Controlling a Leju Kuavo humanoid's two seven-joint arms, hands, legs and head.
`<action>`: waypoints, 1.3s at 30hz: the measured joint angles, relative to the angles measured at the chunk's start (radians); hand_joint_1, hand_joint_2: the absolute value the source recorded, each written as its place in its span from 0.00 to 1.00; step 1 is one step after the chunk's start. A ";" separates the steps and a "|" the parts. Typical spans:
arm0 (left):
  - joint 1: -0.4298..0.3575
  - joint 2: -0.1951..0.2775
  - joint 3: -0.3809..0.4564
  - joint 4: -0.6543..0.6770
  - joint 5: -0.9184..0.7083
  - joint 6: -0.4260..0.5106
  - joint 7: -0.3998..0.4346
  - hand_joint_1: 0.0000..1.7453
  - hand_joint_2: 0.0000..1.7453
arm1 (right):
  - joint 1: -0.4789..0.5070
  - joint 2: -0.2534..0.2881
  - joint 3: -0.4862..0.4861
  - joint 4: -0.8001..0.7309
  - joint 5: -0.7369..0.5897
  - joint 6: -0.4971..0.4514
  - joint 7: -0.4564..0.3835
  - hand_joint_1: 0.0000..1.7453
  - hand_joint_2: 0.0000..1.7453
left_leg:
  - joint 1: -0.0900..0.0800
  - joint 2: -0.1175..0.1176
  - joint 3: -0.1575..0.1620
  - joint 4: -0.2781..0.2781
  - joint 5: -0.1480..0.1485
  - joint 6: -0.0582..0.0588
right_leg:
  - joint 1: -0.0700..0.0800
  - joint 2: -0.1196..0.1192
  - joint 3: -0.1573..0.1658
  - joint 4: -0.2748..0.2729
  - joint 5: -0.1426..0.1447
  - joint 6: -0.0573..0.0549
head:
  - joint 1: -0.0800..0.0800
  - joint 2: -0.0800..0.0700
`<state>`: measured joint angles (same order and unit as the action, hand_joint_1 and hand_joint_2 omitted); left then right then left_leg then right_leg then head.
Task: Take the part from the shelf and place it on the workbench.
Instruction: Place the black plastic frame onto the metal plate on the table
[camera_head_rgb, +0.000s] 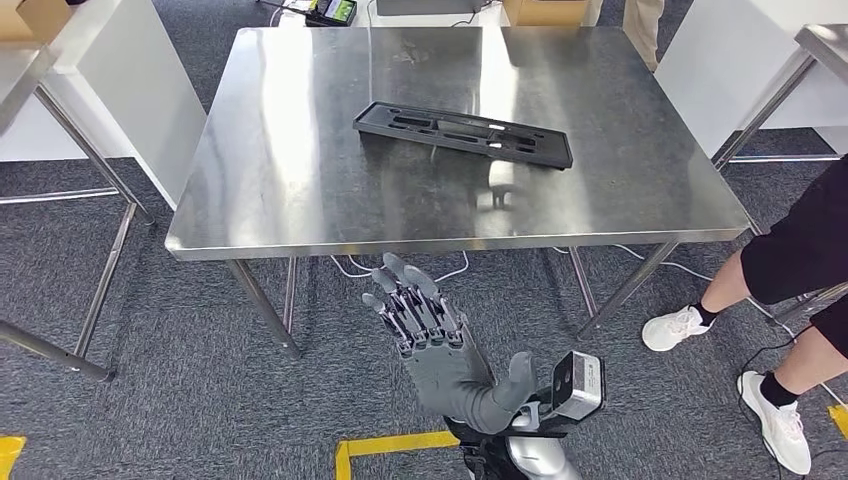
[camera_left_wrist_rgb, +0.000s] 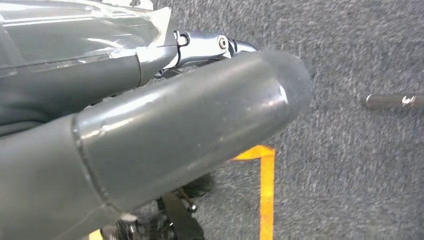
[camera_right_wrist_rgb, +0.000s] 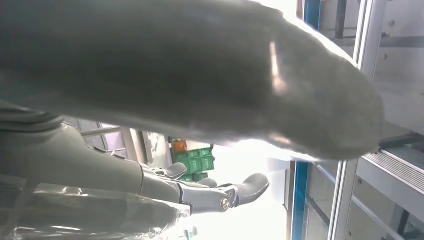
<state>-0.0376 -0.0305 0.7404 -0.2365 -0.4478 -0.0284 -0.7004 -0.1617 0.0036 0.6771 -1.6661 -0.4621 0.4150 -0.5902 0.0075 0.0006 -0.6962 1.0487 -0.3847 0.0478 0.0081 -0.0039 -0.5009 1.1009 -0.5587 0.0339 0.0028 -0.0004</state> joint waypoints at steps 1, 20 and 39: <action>0.000 -0.001 0.000 0.000 0.002 0.002 0.000 0.00 0.00 | -0.001 0.001 0.000 0.000 0.006 -0.007 0.001 0.00 0.00 | 0.001 0.001 -0.004 -0.003 0.012 -0.005 | 0.005 0.000 0.039 -0.061 -0.006 -0.008 | -0.001 0.000; 0.000 -0.010 0.000 -0.002 0.042 0.041 0.000 0.00 0.00 | 0.035 0.009 0.004 0.191 0.207 -0.304 0.041 0.00 0.00 | 0.008 -0.003 0.169 -0.035 -0.114 -0.026 | -0.003 -0.012 -0.102 -0.089 0.136 -0.009 | -0.004 0.000; 0.008 -0.039 0.008 -0.004 0.062 0.096 0.000 0.00 0.00 | 0.037 0.076 0.082 1.131 0.546 -0.707 0.280 0.00 0.00 | 0.023 0.002 -0.023 0.105 -0.124 -0.055 | -0.018 -0.011 0.028 -0.143 0.052 -0.051 | -0.003 0.000</action>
<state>-0.0291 -0.0692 0.7480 -0.2407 -0.3854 0.0675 -0.7004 -0.1249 0.0801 0.7589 -0.5347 0.0840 -0.2924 -0.3105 0.0303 0.0025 -0.7193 1.1532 -0.5090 -0.0073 -0.0102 -0.0152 -0.4731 0.9577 -0.5065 -0.0175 -0.0004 -0.0004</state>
